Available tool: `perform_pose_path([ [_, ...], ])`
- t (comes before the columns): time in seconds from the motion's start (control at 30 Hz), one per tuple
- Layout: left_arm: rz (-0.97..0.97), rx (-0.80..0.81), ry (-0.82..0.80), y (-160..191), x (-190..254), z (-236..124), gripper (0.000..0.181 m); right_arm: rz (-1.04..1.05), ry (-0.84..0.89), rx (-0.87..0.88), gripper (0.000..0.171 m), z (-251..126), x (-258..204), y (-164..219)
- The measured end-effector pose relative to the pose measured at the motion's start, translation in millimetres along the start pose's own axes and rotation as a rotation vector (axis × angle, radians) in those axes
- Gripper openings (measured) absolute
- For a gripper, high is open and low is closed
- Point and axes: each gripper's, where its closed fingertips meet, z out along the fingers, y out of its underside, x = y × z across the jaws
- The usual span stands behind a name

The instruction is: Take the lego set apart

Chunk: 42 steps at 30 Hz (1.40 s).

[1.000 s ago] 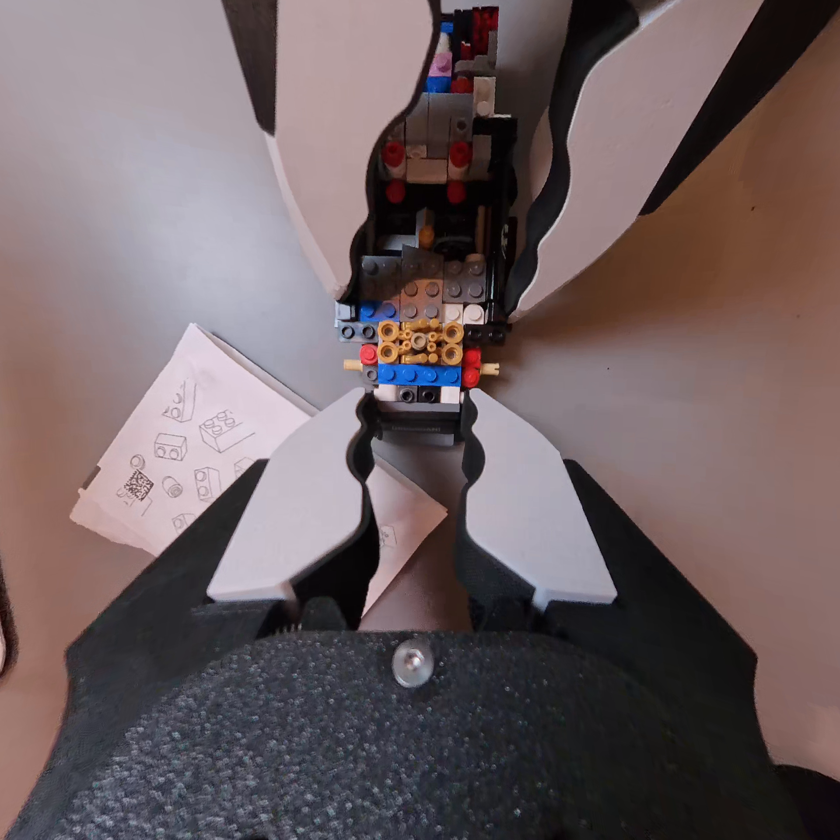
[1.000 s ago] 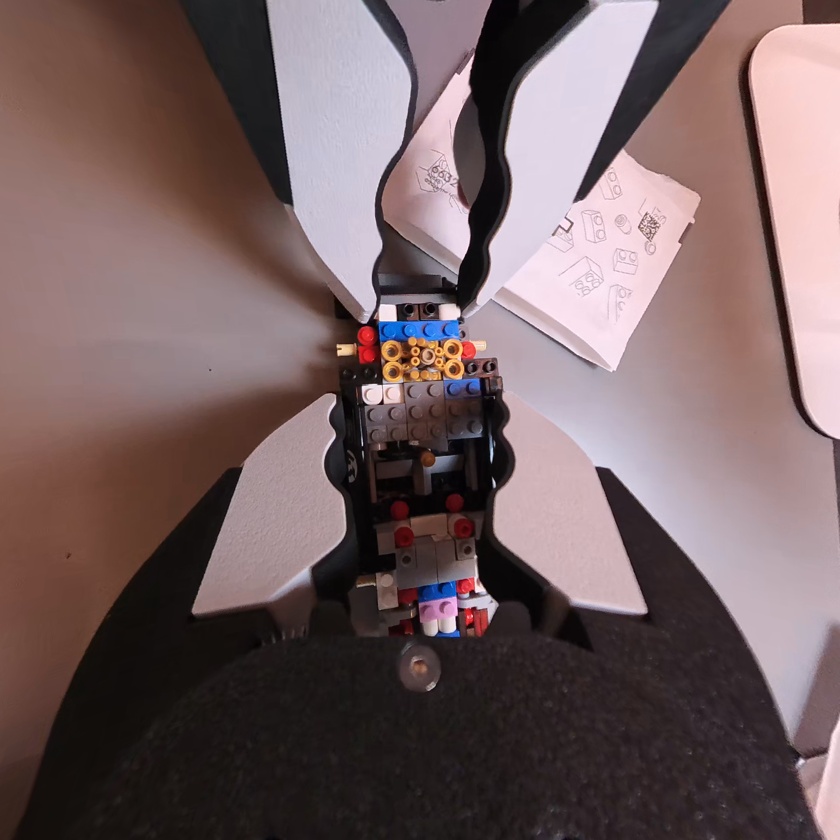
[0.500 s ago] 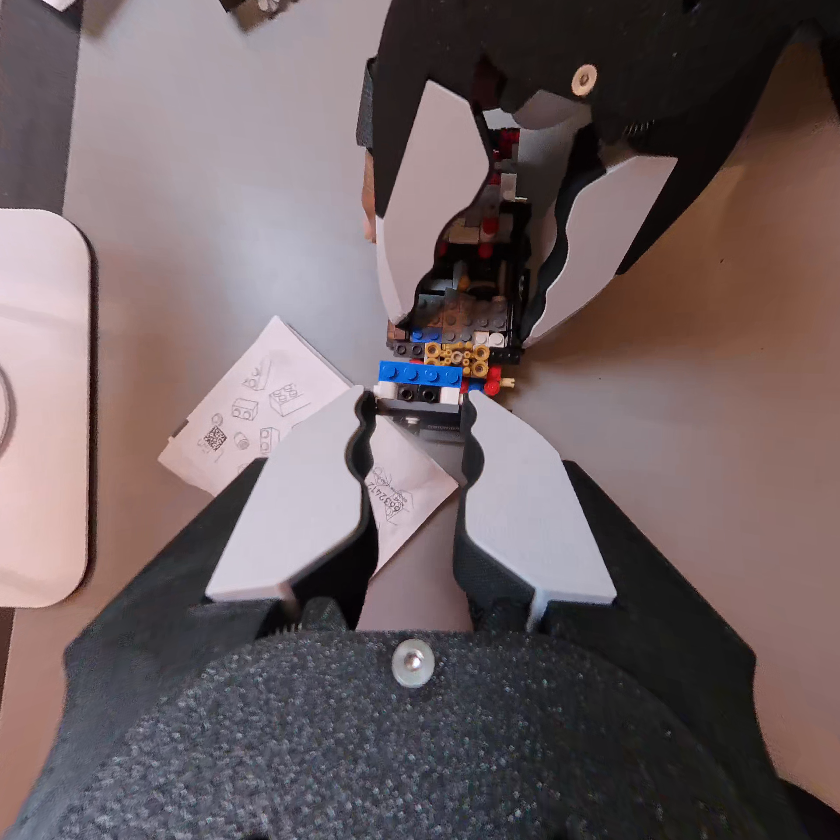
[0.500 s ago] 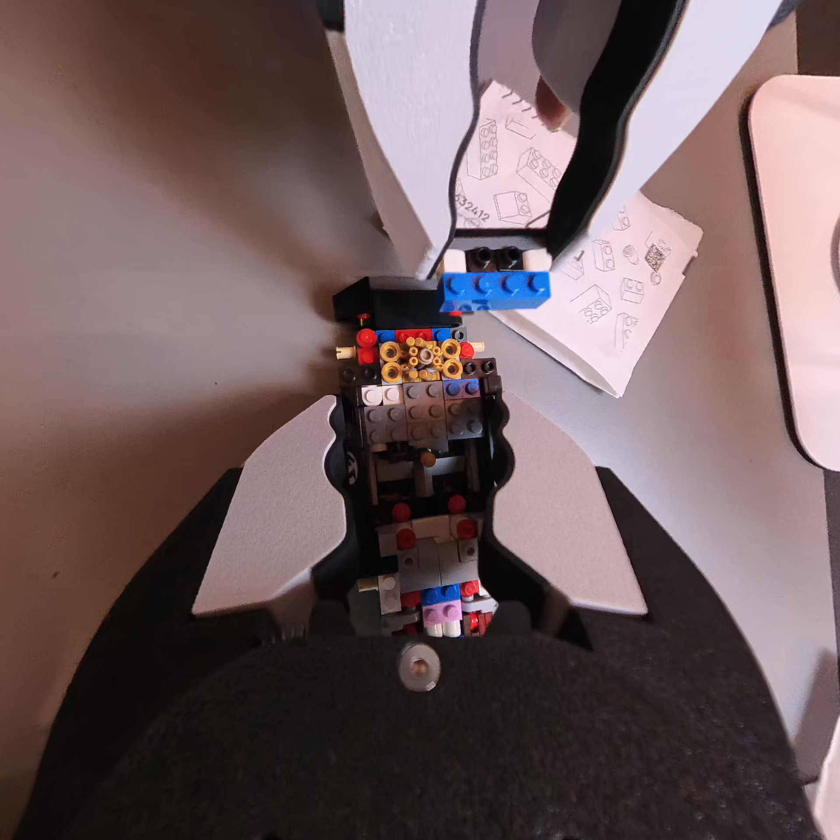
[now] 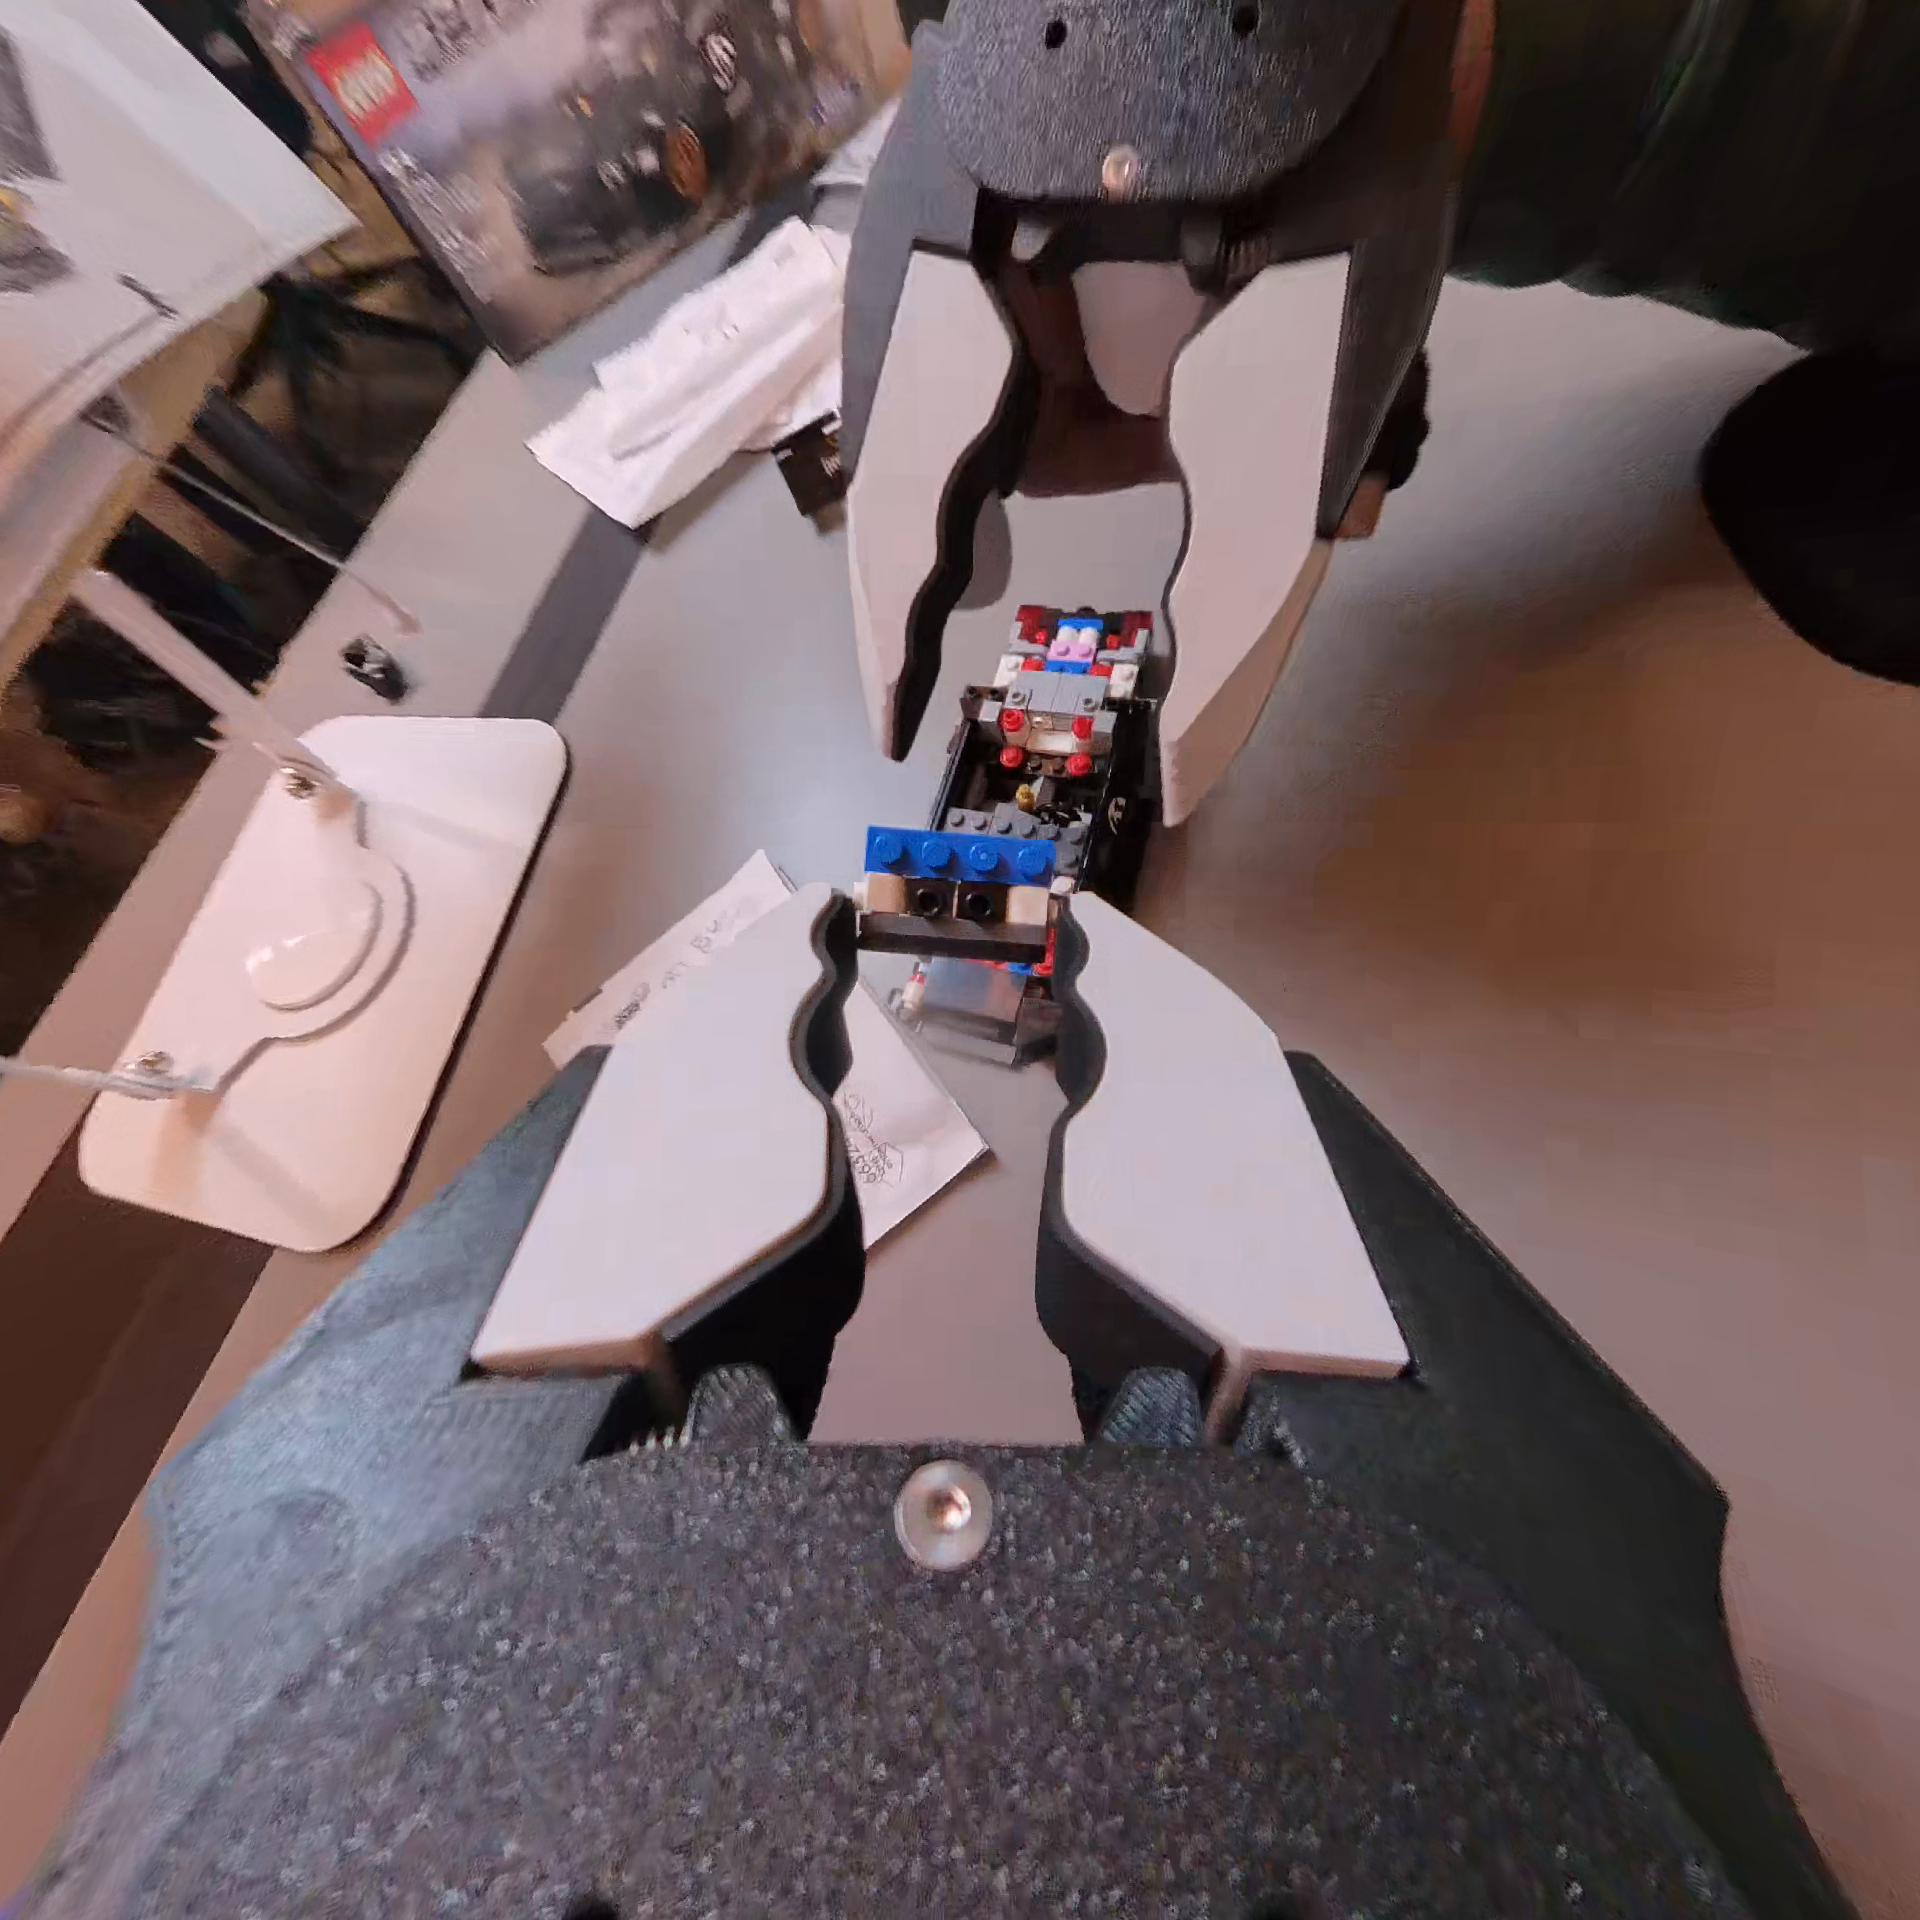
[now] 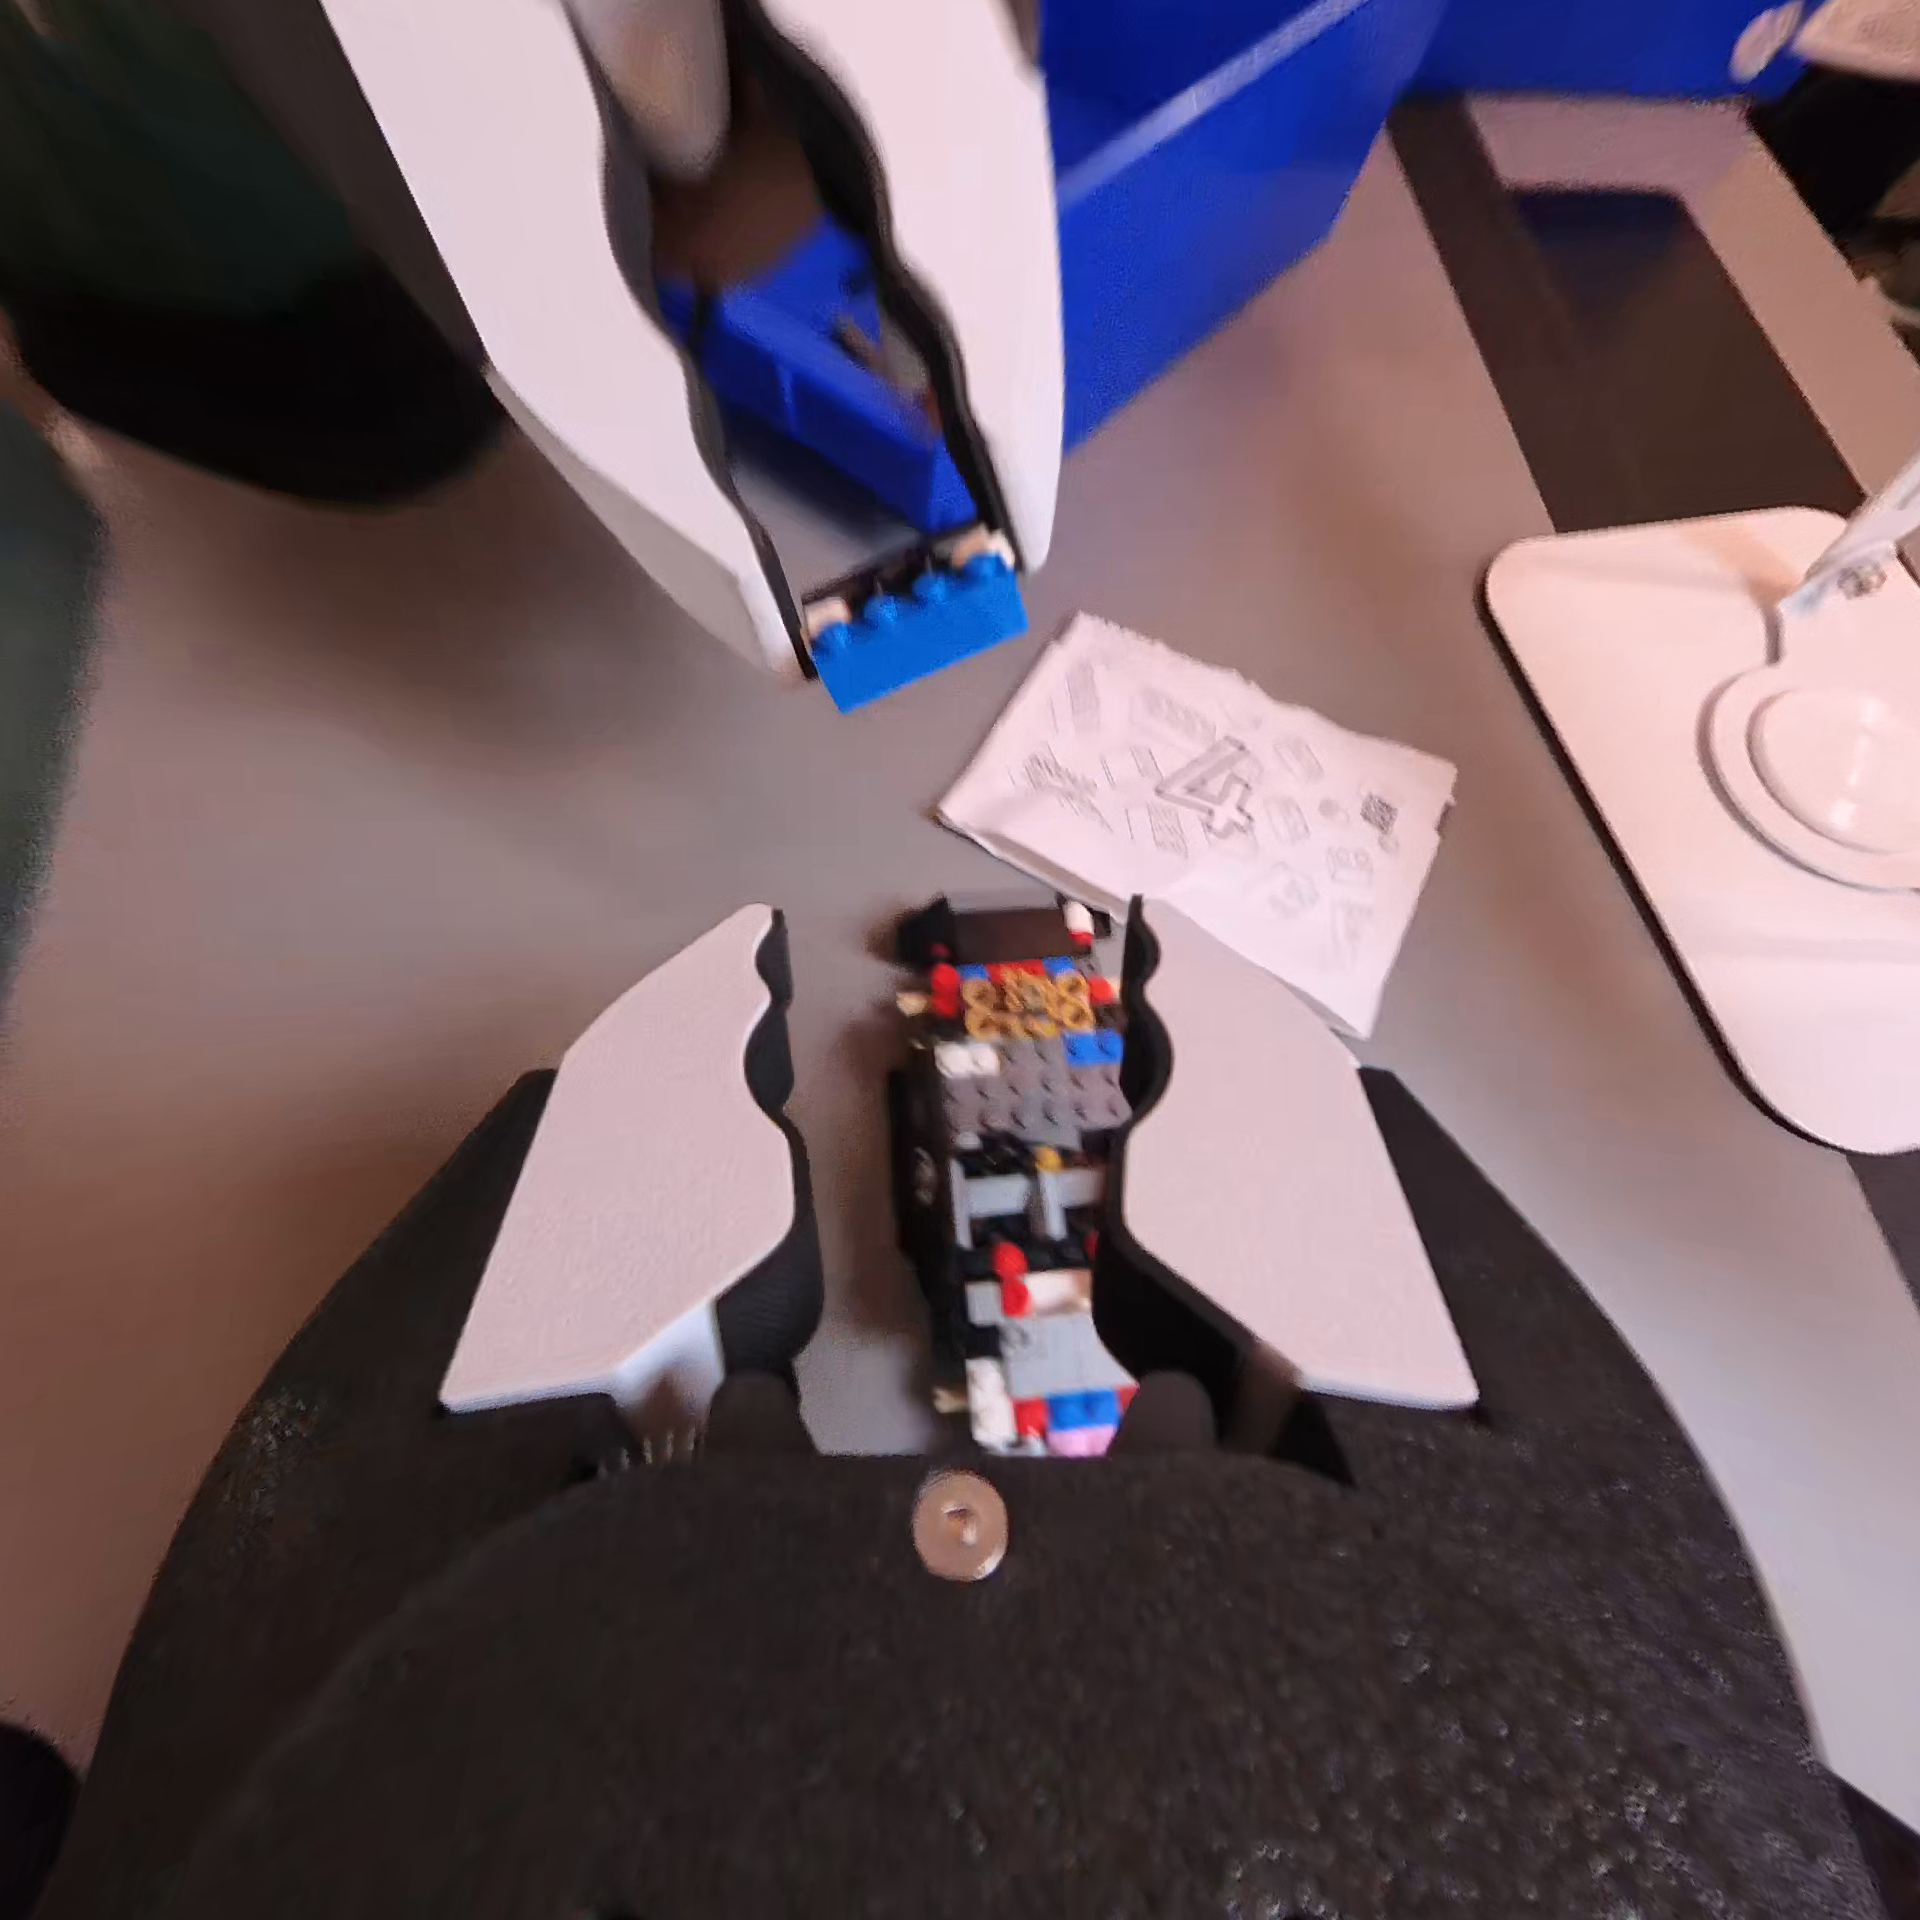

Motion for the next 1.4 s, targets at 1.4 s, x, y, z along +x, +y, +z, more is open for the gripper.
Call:
perform_pose_path([
  [1.4, -0.122, 0.501, 0.237, -9, 76, -59, 0.011, -0.068, -0.053, 0.492, 0.011, 2, -98, -72],
])
